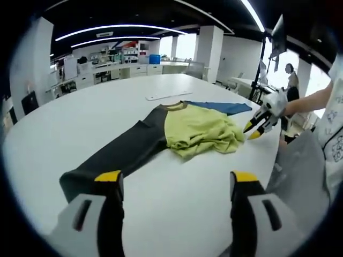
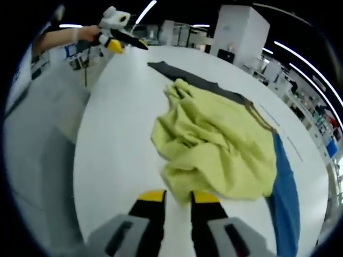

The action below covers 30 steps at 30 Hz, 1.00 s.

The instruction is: Fold the garment on the visible template until the final outline fits inside the template.

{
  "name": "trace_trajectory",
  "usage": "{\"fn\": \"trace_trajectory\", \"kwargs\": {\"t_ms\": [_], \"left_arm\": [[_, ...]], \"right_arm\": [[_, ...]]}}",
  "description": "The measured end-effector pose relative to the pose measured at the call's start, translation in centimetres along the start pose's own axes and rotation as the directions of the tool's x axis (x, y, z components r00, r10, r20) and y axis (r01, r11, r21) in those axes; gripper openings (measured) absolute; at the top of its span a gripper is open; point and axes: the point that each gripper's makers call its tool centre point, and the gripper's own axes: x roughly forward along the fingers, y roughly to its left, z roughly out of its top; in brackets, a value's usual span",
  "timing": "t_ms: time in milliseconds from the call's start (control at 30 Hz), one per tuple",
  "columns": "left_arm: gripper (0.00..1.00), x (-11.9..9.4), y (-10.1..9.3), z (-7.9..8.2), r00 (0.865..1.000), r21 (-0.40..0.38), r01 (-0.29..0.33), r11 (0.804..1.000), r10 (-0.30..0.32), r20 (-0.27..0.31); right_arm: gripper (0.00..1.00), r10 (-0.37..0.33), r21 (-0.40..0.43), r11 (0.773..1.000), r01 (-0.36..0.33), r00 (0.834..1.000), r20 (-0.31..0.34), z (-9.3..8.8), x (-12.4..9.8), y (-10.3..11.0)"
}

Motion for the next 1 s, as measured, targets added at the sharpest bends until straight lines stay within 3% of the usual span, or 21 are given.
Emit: {"fn": "trace_trajectory", "kwargs": {"t_ms": [100, 167, 400, 600, 733, 800, 1000], "left_arm": [[0.78, 0.1, 0.0, 0.0, 1.0, -0.001, 0.001, 1.0, -0.001, 0.001], [0.78, 0.1, 0.0, 0.0, 1.0, -0.004, 0.002, 1.0, -0.002, 0.002], [0.77, 0.3, -0.2, 0.0, 1.0, -0.009, 0.006, 1.0, -0.006, 0.003], [0.76, 0.7, -0.6, 0.1, 1.0, -0.012, 0.012, 1.0, -0.012, 0.004], [0.75, 1.0, -0.6, 0.2, 1.0, -0.018, 0.015, 1.0, -0.014, 0.009], [0.75, 1.4, -1.1, 0.2, 1.0, -0.015, 0.02, 1.0, -0.02, 0.006], [0.66, 2.6, -1.9, -0.1, 0.999, -0.035, 0.052, 0.998, -0.052, -0.01]], "right_arm": [[0.12, -0.009, -0.011, 1.0, 0.009, 1.0, -0.019, -0.4, 0.5, -0.1], [0.1, -0.007, 0.042, 0.999, 0.007, 1.0, 0.003, 0.2, 0.4, -0.3], [0.06, -0.012, 0.039, 0.999, 0.012, 1.0, 0.0, 0.1, 0.2, -0.3], [0.0, -0.035, 0.117, 0.992, 0.035, 0.999, -0.005, 0.0, 0.2, -0.8], [0.0, -0.024, 0.228, 0.973, 0.023, 1.0, 0.003, 0.1, 0.1, -0.7], [0.0, -0.011, 0.346, 0.938, 0.004, 1.0, 0.018, 0.1, -0.1, -0.6], [0.0, -0.004, 0.465, 0.884, -0.046, 0.994, 0.106, 1.4, -1.4, 0.5]]}}
